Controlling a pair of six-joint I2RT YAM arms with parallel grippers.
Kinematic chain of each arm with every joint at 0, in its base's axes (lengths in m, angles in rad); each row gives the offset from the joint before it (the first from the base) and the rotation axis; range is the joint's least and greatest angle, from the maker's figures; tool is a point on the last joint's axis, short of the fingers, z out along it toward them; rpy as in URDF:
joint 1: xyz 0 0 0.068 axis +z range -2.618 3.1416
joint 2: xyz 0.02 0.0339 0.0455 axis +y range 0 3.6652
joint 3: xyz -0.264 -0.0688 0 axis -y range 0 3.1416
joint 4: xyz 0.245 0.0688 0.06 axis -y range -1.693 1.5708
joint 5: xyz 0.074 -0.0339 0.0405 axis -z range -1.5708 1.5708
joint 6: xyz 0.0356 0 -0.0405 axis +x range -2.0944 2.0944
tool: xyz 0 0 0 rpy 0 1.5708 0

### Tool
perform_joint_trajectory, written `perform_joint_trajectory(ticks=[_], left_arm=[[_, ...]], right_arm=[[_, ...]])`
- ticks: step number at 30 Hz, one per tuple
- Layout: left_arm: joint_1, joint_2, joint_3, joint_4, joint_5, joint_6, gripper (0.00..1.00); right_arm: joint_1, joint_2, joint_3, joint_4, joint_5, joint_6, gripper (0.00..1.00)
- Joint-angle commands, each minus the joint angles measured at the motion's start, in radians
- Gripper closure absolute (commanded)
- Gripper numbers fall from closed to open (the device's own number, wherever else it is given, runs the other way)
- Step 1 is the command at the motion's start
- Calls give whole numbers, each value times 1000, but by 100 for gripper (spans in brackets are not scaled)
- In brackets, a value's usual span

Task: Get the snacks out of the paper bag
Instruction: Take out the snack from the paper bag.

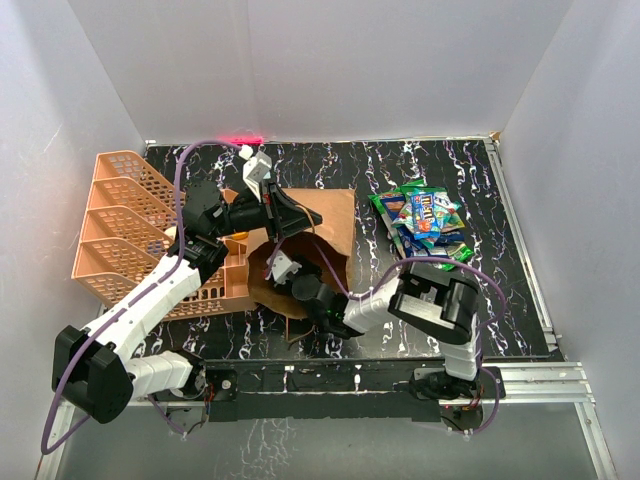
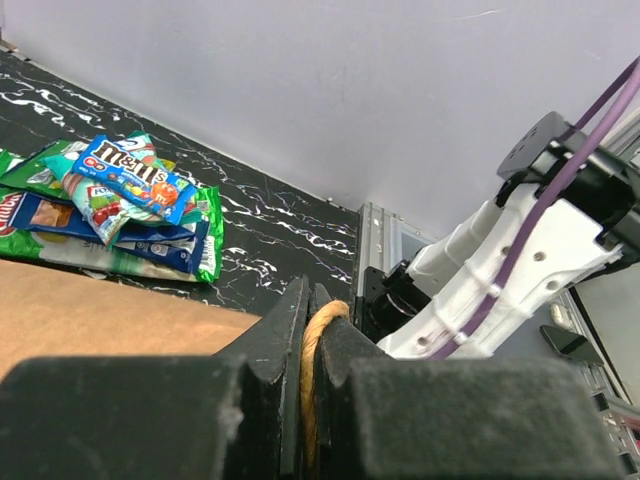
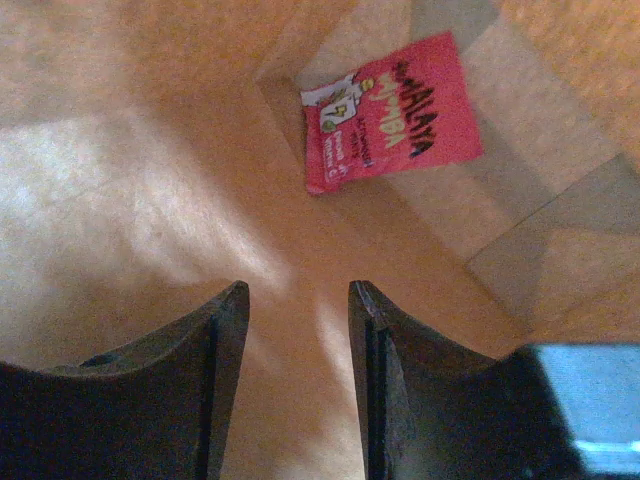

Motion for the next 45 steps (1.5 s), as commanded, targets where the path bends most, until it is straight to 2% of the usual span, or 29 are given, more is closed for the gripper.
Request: perform_joint_trajectory(ticks=[1, 8, 12, 18, 22, 25, 32, 38, 42, 45], left_arm=[[-3, -28, -3, 77, 34, -22, 100], [-31, -24, -6, 75, 29, -15, 100], [-43, -23, -7, 76, 26, -14, 100], [-59, -25, -9, 82, 30, -17, 100], [-69, -27, -6, 66, 25, -5, 100], [-72, -28, -5, 58, 20, 0, 100], [-74, -28, -4, 54, 21, 2, 100], [-83, -20, -4, 71, 36, -9, 100], [-93, -16, -4, 71, 39, -7, 100], [-98, -14, -4, 65, 34, -3, 100]], right_arm=[[-27, 62, 38, 125, 76, 360, 53], [-82, 142, 110, 90, 121, 778, 53], [-99, 176, 128, 122, 109, 893, 51], [-139, 226, 173, 128, 111, 1028, 41], [-158, 270, 231, 150, 88, 977, 38], [-166, 278, 251, 137, 114, 950, 30], [-211, 283, 266, 131, 113, 932, 18], [-236, 348, 356, 172, 81, 851, 13], [-262, 405, 414, 262, 34, 802, 17], [-283, 434, 462, 264, -17, 792, 35]])
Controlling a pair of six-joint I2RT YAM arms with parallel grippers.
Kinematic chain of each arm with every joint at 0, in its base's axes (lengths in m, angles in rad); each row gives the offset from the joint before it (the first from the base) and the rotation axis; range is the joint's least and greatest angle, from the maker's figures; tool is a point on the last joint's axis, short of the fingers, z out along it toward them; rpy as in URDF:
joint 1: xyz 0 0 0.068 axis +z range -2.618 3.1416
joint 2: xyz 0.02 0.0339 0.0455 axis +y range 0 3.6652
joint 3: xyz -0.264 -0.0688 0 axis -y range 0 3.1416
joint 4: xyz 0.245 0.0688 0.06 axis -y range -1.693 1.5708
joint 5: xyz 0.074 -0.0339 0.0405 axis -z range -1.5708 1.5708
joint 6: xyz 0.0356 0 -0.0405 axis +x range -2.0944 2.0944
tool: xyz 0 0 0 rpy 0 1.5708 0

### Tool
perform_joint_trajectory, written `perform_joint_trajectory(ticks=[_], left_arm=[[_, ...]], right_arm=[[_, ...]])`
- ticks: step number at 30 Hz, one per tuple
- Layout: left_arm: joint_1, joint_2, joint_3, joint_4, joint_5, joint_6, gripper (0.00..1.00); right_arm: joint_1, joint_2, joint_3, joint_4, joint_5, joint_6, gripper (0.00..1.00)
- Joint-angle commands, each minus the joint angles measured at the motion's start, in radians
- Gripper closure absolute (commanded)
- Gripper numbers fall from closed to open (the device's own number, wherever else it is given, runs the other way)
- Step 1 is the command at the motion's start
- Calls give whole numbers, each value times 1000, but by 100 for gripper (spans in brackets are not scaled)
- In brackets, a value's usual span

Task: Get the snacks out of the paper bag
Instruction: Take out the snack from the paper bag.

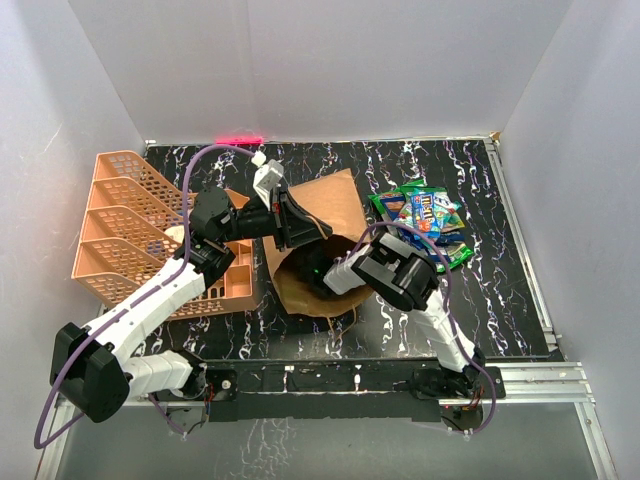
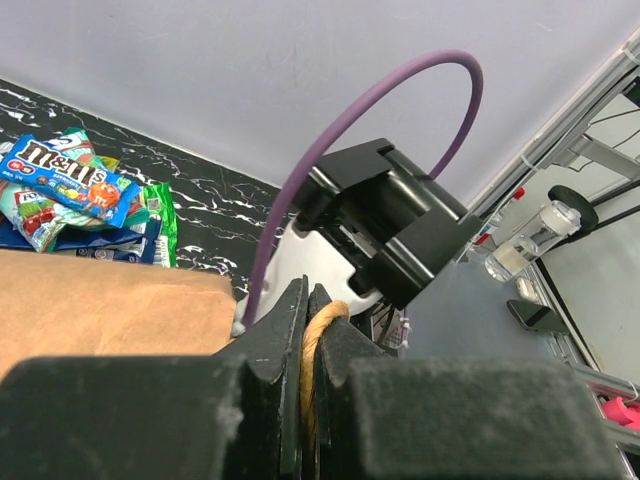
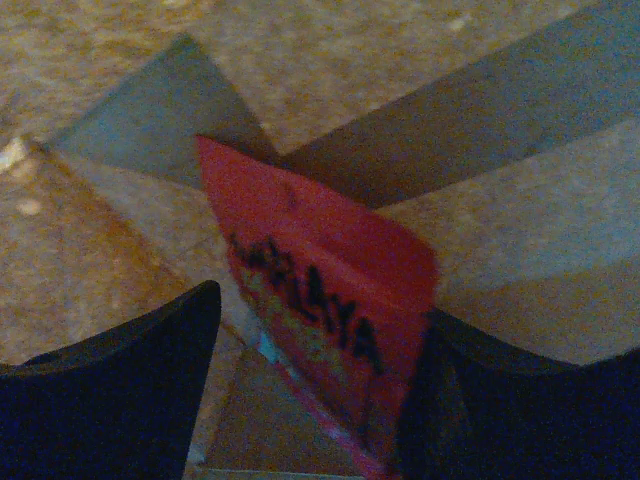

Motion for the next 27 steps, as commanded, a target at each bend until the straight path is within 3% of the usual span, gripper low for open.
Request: perform_joint_trajectory(ticks=[1, 4, 7, 17, 27], left_arm=[[-10, -14, 3, 31, 16, 16, 100], [-11, -12, 6, 12, 1, 27, 100], [-11, -12, 14, -32, -36, 49, 100], [-1, -24, 38, -174, -151, 140, 100], [40, -54, 47, -233, -215, 184, 100]], right_arm=[[-26, 31, 75, 118, -59, -65, 39], [-26, 13, 58, 156, -82, -92, 71], [-25, -43, 16, 138, -149, -76, 91], [94, -325, -266, 20, -155, -85, 93], [216, -696, -619, -129, -163, 48, 93]])
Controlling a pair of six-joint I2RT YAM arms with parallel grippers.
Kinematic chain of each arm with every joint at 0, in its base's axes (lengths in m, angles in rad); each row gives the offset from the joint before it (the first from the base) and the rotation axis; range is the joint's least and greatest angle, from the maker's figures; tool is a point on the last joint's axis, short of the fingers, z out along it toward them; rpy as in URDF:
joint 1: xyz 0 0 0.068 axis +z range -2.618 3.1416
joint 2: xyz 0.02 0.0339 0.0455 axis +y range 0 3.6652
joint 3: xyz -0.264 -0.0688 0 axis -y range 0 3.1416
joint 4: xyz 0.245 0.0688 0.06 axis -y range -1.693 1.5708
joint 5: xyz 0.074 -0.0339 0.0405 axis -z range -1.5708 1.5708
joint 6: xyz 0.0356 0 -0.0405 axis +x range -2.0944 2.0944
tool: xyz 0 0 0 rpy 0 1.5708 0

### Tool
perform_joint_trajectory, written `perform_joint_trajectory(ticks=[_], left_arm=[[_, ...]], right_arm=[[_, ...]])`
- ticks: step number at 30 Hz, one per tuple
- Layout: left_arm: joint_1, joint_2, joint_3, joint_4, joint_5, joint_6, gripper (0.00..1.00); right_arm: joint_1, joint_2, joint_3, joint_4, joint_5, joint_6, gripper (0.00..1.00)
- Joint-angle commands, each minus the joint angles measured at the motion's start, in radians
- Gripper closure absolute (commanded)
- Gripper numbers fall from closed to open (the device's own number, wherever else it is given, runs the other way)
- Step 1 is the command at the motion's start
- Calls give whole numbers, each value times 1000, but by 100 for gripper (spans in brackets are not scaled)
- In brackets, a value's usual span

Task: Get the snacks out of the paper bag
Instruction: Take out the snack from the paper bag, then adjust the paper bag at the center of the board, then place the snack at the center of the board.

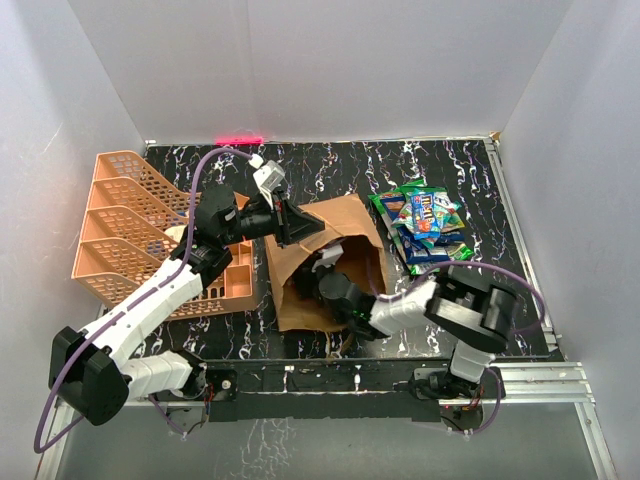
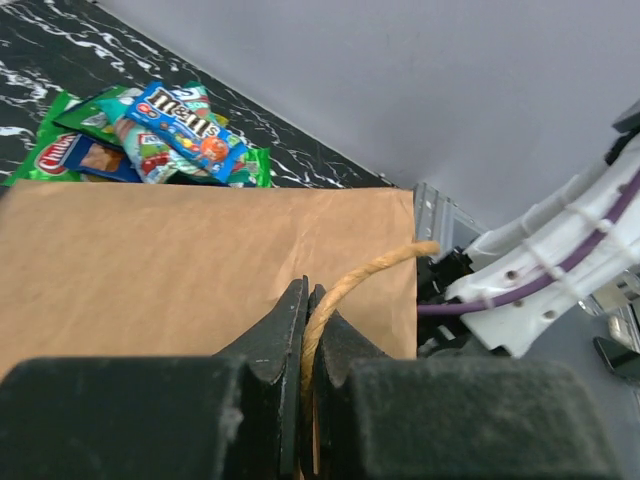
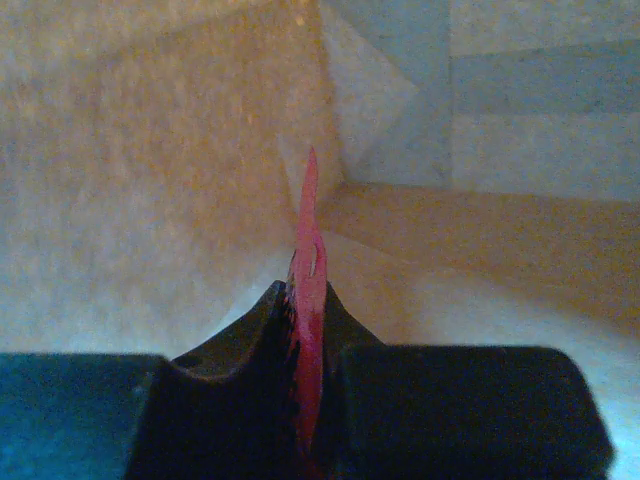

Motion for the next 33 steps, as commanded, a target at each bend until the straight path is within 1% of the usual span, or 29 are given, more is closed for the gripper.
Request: perform_joint_trajectory(ticks=[1, 4, 7, 9, 11, 14, 17, 20, 22, 24, 25, 26, 28, 30, 31, 33], left_arm=[[22, -44, 39, -11, -39, 37, 100], [22, -46, 39, -8, -41, 39, 100], [22, -41, 49, -32, -48, 47, 100], [22, -35, 61, -55, -67, 49, 100], [22, -30, 75, -79, -96, 50, 100], [22, -12, 100, -116, -147, 17, 100], [22, 27, 180, -208, -210, -32, 100], [22, 44, 243, -272, -257, -82, 100], [22, 47, 266, -289, -277, -113, 100], [21, 53, 293, -309, -273, -139, 100], [22, 58, 304, -307, -245, -150, 100], [22, 65, 308, -277, -188, -178, 100], [23, 80, 303, -195, -89, -237, 100], [22, 91, 288, -118, -34, -301, 100], [22, 100, 289, -108, -28, -319, 100], [22, 113, 312, -142, -55, -319, 100]], right_arm=[[16, -185, -116, -51, -13, 61, 93], [32, -296, -164, -148, -58, 68, 93], [59, -407, -168, -274, -158, 23, 93], [75, -488, -164, -382, -253, -20, 93], [78, -575, -143, -523, -321, -4, 93], [78, -695, -77, -755, -410, 39, 93], [77, -813, 18, -952, -489, 45, 93], [78, -908, 127, -1103, -500, 66, 93], [78, -959, 188, -1168, -465, 75, 93], [78, -992, 240, -1220, -331, 102, 93], [78, -995, 266, -1236, -228, 109, 93], [79, -989, 279, -1233, -172, 105, 93], [78, -947, 308, -1209, -84, 63, 93], [78, -884, 346, -1175, -24, 21, 93], [77, -851, 366, -1151, 4, -1, 93], [78, -786, 432, -1127, 48, -34, 93]])
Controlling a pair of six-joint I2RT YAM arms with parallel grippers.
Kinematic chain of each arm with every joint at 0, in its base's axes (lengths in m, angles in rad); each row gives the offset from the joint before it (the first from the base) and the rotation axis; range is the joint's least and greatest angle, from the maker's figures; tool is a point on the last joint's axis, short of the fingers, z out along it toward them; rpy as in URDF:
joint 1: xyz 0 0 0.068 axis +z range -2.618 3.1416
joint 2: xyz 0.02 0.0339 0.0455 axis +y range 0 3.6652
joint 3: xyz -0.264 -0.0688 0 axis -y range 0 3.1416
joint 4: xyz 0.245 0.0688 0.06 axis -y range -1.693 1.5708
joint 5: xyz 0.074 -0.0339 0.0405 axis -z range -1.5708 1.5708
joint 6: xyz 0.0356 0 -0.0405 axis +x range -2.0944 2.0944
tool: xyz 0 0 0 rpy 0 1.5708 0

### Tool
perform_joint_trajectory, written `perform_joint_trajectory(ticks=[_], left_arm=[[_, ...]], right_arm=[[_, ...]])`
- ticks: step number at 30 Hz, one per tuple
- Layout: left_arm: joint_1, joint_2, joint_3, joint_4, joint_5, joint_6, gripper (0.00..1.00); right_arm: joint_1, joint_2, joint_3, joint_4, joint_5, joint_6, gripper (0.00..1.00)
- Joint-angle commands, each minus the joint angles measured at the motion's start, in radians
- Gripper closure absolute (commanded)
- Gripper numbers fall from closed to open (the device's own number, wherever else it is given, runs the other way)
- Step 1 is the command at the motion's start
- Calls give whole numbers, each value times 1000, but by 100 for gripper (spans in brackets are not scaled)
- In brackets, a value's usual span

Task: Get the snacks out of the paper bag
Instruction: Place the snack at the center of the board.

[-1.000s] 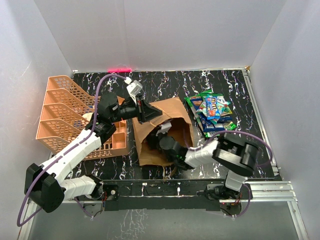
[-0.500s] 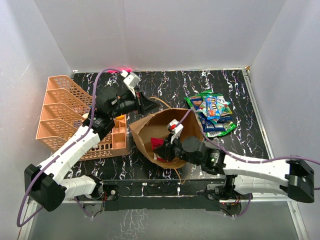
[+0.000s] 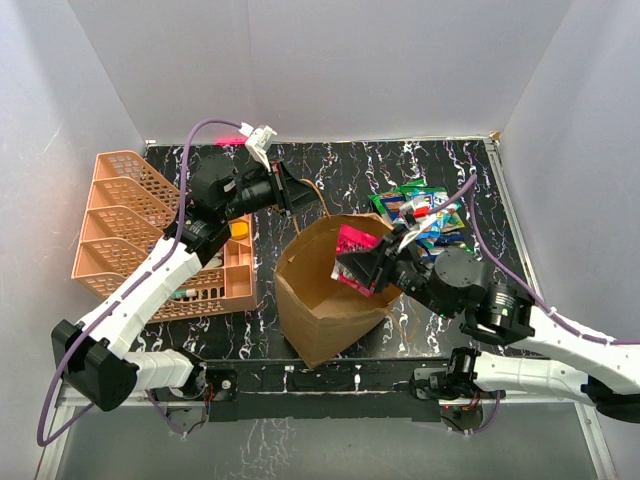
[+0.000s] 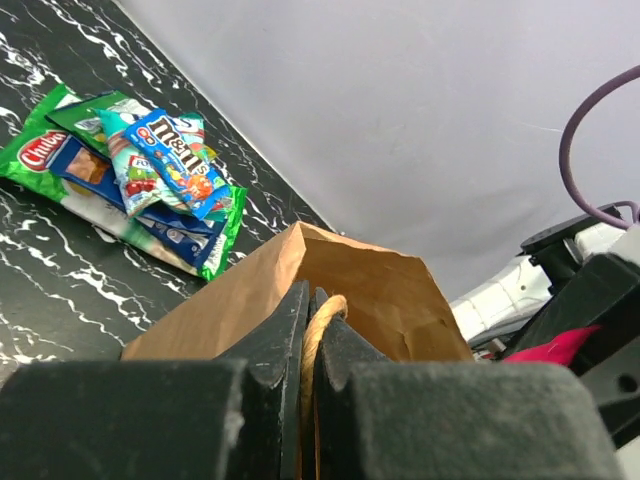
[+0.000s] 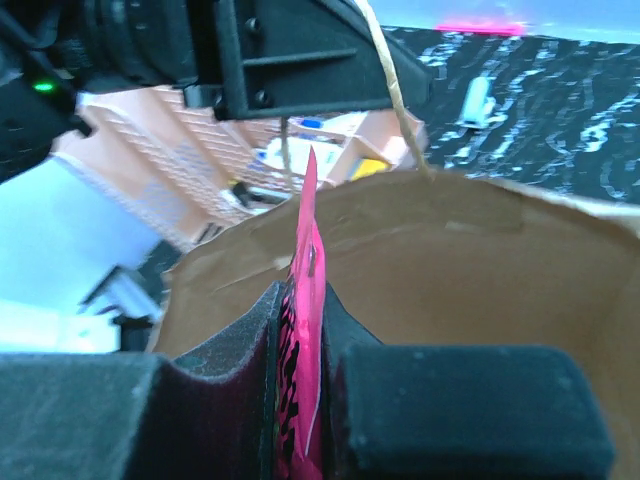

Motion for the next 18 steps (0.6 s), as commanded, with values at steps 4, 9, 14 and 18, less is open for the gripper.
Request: perform_joint_trajectory(ticks=[4, 9, 14, 18], left_arm=[[2, 37, 117, -77, -48, -10, 100], [5, 61, 170, -200, -176, 129, 100], [31, 51, 187, -265, -265, 237, 100], [68, 38, 189, -295, -328, 305, 100]], right_arm=[[3, 242, 270, 28, 243, -151, 93], [2, 309, 465, -58, 434, -184, 93], [-3, 325, 597, -147, 575, -300, 93], [-56, 335, 640, -191, 716, -410, 93]])
